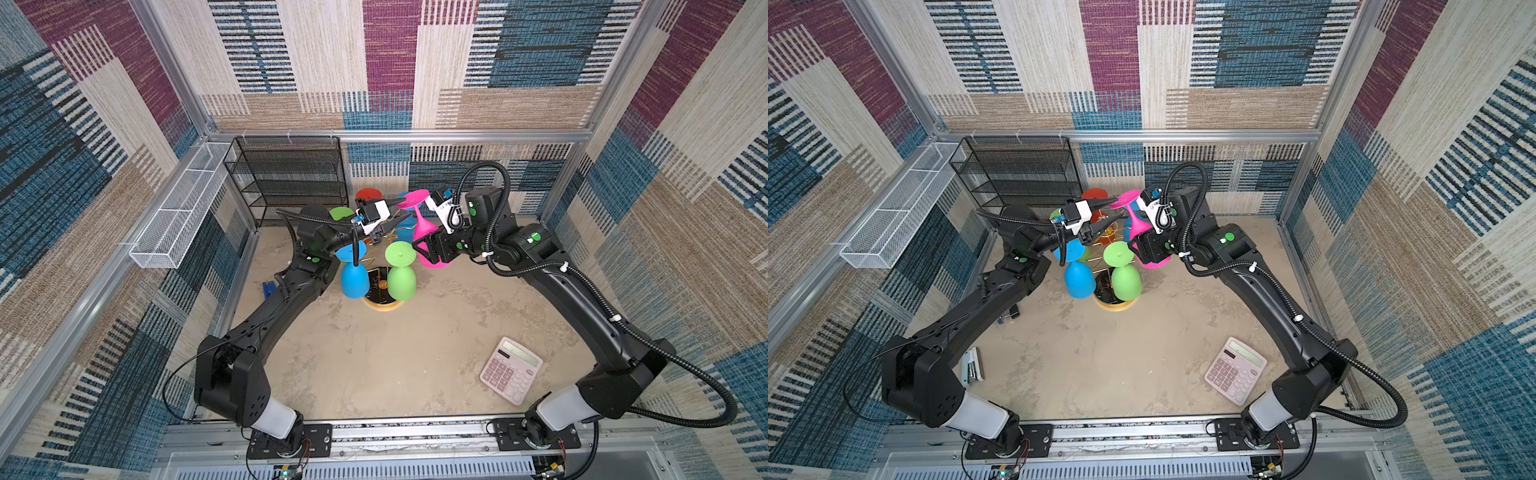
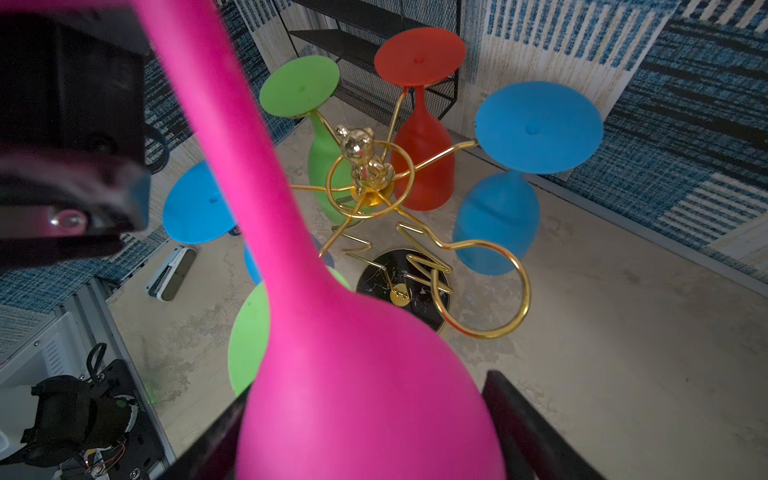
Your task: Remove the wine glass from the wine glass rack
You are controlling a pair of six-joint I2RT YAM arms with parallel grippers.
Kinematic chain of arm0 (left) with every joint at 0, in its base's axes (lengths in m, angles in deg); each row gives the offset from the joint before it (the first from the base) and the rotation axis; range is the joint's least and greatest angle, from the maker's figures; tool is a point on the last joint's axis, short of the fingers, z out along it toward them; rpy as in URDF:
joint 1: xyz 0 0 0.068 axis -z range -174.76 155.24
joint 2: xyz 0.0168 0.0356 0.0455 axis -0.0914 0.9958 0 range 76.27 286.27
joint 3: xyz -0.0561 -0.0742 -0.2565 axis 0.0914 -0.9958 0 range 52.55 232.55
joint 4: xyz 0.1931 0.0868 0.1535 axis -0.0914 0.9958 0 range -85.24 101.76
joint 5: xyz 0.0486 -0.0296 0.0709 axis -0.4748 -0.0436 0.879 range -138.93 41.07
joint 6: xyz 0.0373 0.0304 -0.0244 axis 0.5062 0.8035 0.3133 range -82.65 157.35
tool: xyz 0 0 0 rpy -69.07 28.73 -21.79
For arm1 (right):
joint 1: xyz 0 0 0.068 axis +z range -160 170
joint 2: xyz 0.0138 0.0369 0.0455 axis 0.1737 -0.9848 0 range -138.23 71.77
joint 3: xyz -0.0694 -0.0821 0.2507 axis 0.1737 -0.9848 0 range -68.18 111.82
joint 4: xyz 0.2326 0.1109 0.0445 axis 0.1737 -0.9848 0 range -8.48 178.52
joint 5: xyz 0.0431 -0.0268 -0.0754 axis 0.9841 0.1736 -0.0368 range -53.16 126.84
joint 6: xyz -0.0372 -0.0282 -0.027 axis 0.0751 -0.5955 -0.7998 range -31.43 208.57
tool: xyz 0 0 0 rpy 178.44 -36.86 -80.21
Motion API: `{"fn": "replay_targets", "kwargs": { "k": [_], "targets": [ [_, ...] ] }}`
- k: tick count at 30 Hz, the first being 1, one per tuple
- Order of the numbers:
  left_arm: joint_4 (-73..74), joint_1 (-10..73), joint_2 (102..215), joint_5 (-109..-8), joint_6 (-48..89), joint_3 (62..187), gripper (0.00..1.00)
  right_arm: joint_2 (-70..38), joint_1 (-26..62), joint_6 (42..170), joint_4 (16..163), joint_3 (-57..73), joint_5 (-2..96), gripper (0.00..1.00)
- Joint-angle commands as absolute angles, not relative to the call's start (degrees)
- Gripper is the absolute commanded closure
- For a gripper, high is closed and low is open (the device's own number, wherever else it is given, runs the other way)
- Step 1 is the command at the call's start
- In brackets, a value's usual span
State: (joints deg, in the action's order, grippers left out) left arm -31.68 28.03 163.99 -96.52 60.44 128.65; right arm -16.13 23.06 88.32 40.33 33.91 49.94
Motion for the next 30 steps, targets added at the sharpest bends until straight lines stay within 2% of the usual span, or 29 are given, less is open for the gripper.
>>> {"fn": "replay_targets", "kwargs": {
  "k": [1,9,12,15,20,22,27,30],
  "targets": [
    [-31.8,28.24,164.16,-95.12,62.96,129.28,0.68,-16.23,23.41,88.68,40.31,33.87,50.64,0.77],
    [-33.58,28.61,164.28,-92.91,62.86,129.32,0.87,-16.04,23.5,88.86,40.0,34.13,50.46,0.75],
    [-34.12,28.71,164.33,-92.49,62.88,129.37,0.95,-15.7,23.52,89.0,40.16,34.13,50.46,0.7],
    [-35.56,28.82,164.26,-91.84,62.13,129.11,1.0,-15.21,23.49,89.37,40.73,33.96,50.58,0.58],
    [-37.35,28.82,163.64,-90.16,60.0,128.37,1.0,-12.98,23.53,90.21,44.24,32.36,52.99,0.27],
    [-36.96,28.87,163.07,-89.07,59.33,127.82,1.0,-11.38,23.49,91.0,46.68,31.36,53.75,0.18],
    [-32.8,28.88,160.63,-83.88,54.99,126.82,1.0,-6.61,23.44,92.93,55.18,26.88,53.25,0.02],
    [-26.76,28.86,158.56,-78.18,50.07,126.71,1.0,-2.71,23.31,94.59,61.53,23.13,52.35,0.01]
  ]
}}
